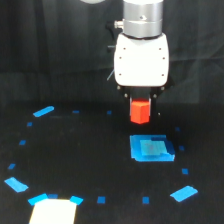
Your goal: Pick up the red object from the table
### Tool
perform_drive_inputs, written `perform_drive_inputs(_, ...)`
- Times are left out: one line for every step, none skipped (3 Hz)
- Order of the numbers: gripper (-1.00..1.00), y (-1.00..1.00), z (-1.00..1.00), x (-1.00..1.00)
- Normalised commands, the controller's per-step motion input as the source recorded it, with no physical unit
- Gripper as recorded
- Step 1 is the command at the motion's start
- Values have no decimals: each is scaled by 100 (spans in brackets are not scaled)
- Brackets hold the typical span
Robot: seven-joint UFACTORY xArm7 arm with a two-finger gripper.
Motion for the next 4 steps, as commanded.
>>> perform_drive_inputs(-100,29,9,17)
perform_drive_inputs(-88,-18,21,-15)
perform_drive_inputs(-100,1,9,-23)
perform_drive_inputs(-100,-4,-11,31)
